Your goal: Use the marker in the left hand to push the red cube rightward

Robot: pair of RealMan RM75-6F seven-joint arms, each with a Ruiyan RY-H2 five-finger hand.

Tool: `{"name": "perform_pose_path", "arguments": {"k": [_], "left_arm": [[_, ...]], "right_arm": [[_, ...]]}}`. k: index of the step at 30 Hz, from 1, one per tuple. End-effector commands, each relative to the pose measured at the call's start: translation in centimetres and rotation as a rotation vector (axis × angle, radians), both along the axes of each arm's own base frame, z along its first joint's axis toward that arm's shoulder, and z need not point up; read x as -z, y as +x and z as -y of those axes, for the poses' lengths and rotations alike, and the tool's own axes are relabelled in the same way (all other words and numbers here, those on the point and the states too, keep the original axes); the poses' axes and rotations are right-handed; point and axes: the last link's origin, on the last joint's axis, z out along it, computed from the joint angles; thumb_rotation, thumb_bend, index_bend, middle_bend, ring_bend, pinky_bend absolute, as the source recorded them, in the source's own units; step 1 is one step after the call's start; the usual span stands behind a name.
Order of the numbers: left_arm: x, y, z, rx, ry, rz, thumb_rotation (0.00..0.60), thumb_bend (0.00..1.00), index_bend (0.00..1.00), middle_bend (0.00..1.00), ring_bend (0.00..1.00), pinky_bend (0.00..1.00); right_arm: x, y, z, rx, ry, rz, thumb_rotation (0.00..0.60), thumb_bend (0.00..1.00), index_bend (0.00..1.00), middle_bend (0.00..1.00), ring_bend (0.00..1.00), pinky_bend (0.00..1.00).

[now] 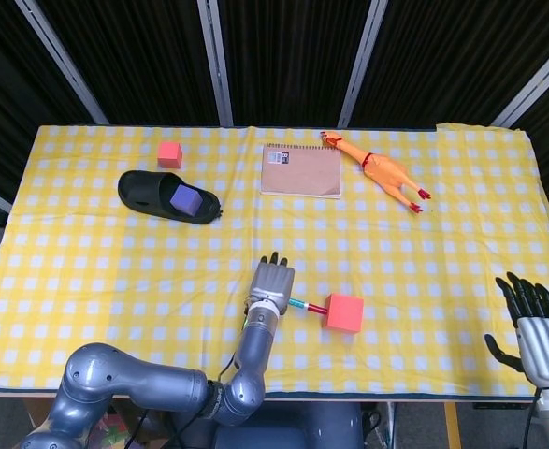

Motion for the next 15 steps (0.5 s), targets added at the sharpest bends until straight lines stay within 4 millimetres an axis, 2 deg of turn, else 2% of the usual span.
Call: {"name": "perform_pose_path", "arguments": {"k": [1,8,15], "left_arm": [[0.38,0.67,0.21,0.005,-0.014,-0.003,0.600,0.53,0.62,0.13,0.02,0.14],[1.21,1.41,0.50,-0.002,-0.034,-0.006,0.600,0.53,0.62,0.13,0.02,0.14],[1.19,1.45,0.56,-0.005,-0.032,0.012,0.600,0.53,0.61,0.13,0.02,0.14]], "right_arm": [[-0.01,-0.03,-0.02,0.001,0.000,-0.001,0.600,0.38,0.00,0.00,0.00,0.00],[-0.10,-0.07,-0.07,0.002,-0.003,-0.002,0.600,0.38,0.00,0.00,0.00,0.00],[-0.14,-0.12,-0.16,0.005,-0.002,-0.004,0.600,0.38,0.00,0.00,0.00,0.00]]}}
